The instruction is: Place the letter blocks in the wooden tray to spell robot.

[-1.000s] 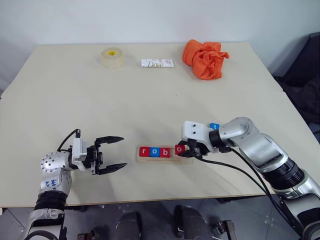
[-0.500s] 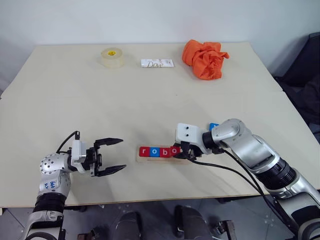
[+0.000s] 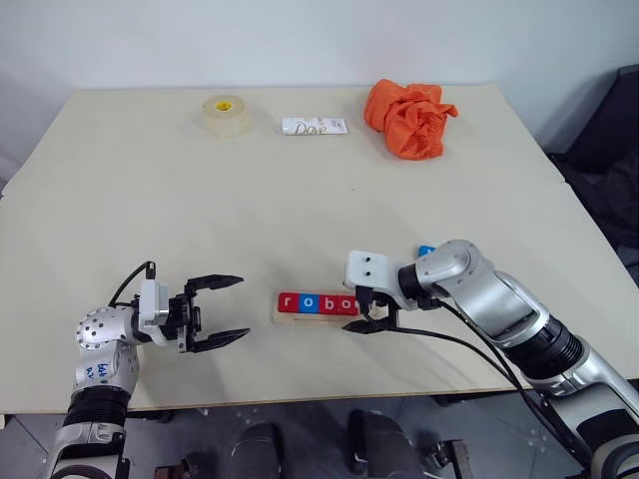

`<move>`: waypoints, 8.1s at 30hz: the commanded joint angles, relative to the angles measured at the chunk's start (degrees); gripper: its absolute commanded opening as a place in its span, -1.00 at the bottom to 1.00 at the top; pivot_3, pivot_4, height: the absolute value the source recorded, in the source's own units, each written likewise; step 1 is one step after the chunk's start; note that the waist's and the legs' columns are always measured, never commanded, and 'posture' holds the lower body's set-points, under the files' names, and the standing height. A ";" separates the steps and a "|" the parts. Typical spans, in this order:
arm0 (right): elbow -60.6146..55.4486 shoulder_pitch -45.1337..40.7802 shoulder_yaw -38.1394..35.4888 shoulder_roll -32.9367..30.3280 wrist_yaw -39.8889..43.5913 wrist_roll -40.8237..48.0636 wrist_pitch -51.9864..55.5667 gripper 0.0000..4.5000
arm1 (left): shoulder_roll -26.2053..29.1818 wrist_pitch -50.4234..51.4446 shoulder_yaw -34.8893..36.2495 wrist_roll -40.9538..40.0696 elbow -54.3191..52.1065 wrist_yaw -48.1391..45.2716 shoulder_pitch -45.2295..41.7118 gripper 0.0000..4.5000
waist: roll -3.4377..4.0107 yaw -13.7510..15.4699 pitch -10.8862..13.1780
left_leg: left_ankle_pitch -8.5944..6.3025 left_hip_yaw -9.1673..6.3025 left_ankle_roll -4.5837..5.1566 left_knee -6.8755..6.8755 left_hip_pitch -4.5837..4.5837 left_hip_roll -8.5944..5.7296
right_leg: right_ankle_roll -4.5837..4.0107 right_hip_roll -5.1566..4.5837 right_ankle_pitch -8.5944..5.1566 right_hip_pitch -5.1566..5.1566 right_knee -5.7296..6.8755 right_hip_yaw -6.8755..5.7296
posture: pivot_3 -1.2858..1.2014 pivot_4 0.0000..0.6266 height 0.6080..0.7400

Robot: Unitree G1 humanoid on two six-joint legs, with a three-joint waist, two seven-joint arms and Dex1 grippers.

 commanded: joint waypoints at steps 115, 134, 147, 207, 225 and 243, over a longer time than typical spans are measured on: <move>0.29 23.84 -36.93 25.07 -57.85 5.11 -2.90 -0.35 | -3.21 2.32 -2.06 1.82 1.96 -3.08 -6.43 1.00 | -0.02 -0.03 -0.02 | 0.03 -0.06 0.03 -0.06 0.03 -0.02 | 0.02 0.02 0.01 0.08 0.01 0.02 | 0.03 -0.52 1.00; -33.01 44.53 -41.18 23.24 -55.83 12.02 15.36 -0.35 | -2.74 2.14 -2.21 1.71 4.55 -5.19 -7.92 1.00 | -0.02 -0.04 -0.02 | 0.01 -0.10 0.05 -0.13 0.04 0.00 | 0.01 0.05 0.00 0.08 -0.08 0.01 | 0.03 -0.52 1.00; -30.59 42.91 -38.77 24.66 -56.31 11.19 12.71 0.40 | -2.55 2.16 -2.28 1.80 5.15 -5.39 -8.56 1.00 | -0.03 0.02 -0.02 | 0.01 -0.10 0.06 -0.14 0.01 -0.02 | -0.01 0.05 -0.01 0.08 -0.11 0.00 | 0.03 -0.52 1.00; 1.06 6.64 -15.35 -10.07 1.15 5.46 -6.11 -0.35 | -4.80 0.57 0.49 2.82 -1.38 0.41 -2.28 1.00 | -0.03 0.07 -0.01 | 0.01 -0.02 0.03 0.01 0.01 -0.01 | 0.05 0.00 0.02 0.06 -0.07 0.01 | 0.03 -0.52 1.00; -0.33 1.15 -6.00 -6.67 4.03 3.22 -5.72 -0.35 | -5.00 0.45 0.87 2.63 -5.58 3.28 1.88 1.00 | -0.03 0.03 -0.01 | -0.02 0.00 0.05 0.01 0.00 -0.02 | 0.04 -0.03 0.02 0.05 -0.08 0.01 | 0.03 -0.52 1.00; 2.74 1.75 -4.67 -5.05 3.43 0.20 -7.99 -0.35 | -4.61 0.64 0.86 2.47 -6.45 3.95 2.54 1.00 | -0.03 0.01 -0.01 | -0.02 0.01 0.05 0.01 0.00 -0.02 | 0.04 -0.01 0.02 0.05 -0.07 0.01 | 0.03 -0.52 1.00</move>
